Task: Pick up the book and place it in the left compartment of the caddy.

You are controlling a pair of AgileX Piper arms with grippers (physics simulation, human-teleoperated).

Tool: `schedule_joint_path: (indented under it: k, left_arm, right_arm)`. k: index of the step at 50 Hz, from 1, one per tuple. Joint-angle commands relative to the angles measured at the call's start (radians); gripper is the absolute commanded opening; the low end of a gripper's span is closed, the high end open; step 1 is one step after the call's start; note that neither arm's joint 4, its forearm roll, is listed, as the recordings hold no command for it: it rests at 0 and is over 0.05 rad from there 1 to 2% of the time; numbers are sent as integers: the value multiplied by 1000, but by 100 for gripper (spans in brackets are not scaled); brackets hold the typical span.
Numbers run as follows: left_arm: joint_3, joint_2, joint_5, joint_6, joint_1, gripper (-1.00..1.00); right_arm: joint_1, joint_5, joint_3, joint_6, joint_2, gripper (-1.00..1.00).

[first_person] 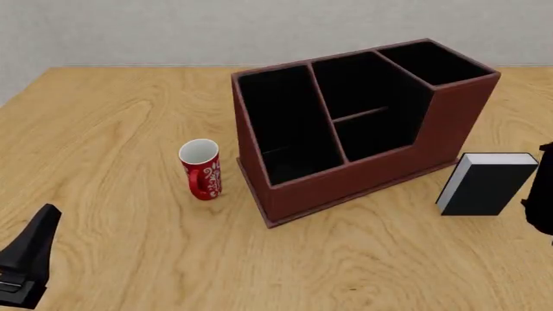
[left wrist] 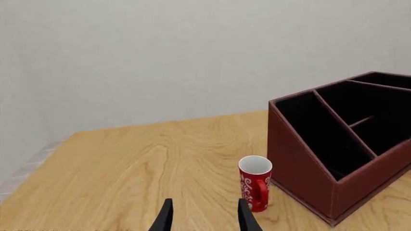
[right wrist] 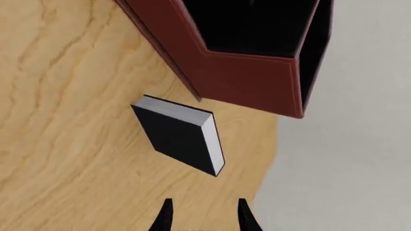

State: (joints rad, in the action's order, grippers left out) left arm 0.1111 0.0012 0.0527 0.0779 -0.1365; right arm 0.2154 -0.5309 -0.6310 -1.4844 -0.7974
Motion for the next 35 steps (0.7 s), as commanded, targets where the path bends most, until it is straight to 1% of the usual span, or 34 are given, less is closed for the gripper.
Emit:
schedule_joint_path:
  k: [1,5,6,7,9,14,25,35]
  left_arm:
    - [-6,0,-3,2,9,100]
    - [-7,0,-2,1,14,100]
    - [-7,1,-4,-3,20,100]
    - [-9,2,-5,-3,21,100]
    - [-7,1,-2,-6,23,100]
    - [-1,3,4,-9,34,100]
    - [13,5,14,-12,41,100]
    - [-5,3,-5,-12,51,100]
  right_arm:
    - [40,71,-87,-66,-149,100]
    - [36,94,-96,-77,-183,100]
    - [37,133,-89,-104,-229,100]
    - [36,145,-92,-107,-243,100]
    - [32,144,-104,-108,-254,100]
    - [32,167,-123,-129,-299,100]
    - [6,180,-125,-150,-330,100]
    - [-4,201,-113,-147,-359,100]
